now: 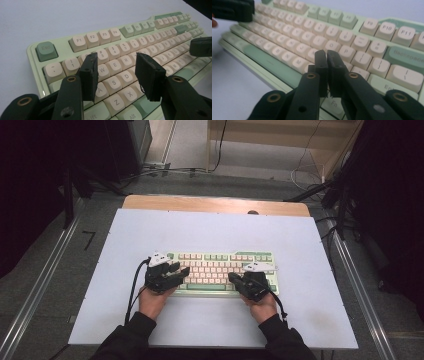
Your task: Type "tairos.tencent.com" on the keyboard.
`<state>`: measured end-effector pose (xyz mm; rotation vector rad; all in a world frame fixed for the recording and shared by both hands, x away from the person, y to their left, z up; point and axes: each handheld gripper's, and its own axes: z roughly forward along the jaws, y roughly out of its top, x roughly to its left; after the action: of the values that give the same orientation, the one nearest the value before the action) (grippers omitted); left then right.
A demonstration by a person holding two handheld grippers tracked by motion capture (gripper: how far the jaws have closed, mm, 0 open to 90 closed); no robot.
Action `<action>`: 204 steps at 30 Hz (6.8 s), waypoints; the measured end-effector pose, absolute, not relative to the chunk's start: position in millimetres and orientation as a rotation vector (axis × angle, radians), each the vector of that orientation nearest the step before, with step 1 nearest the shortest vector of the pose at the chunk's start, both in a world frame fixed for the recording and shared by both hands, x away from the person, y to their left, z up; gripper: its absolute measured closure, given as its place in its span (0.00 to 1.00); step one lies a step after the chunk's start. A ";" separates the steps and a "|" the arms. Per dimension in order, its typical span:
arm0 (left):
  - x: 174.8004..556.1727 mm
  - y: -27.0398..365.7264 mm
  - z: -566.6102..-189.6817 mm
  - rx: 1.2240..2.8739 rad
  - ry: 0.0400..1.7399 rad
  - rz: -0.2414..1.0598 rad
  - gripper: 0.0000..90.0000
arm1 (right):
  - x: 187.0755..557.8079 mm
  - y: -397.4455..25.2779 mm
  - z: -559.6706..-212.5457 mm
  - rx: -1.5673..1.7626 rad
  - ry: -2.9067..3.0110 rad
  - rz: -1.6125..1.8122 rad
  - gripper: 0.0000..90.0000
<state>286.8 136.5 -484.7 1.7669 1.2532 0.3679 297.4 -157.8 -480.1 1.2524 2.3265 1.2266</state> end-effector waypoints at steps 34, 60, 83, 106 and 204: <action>289.6 125.8 -484.0 1.769 1.220 0.338 0.66 | 303.1 -156.4 -468.4 1.215 2.278 1.277 0.97; 309.4 91.4 -487.1 1.852 1.180 0.346 1.00 | 304.4 -155.1 -469.3 1.220 2.279 1.273 0.97; 313.9 85.5 -491.4 1.876 1.193 0.361 1.00 | 304.2 -155.4 -468.4 1.221 2.276 1.281 0.97; 313.9 85.2 -491.6 1.879 1.195 0.358 1.00 | 303.6 -155.0 -467.9 1.222 2.276 1.281 0.97; 284.4 132.9 -474.4 1.772 1.219 0.338 0.85 | 302.4 -132.8 -476.4 1.169 2.342 1.256 0.97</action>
<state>284.4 132.9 -474.4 1.7723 1.2194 0.3384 302.4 -132.8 -476.4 1.1694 2.3424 1.2558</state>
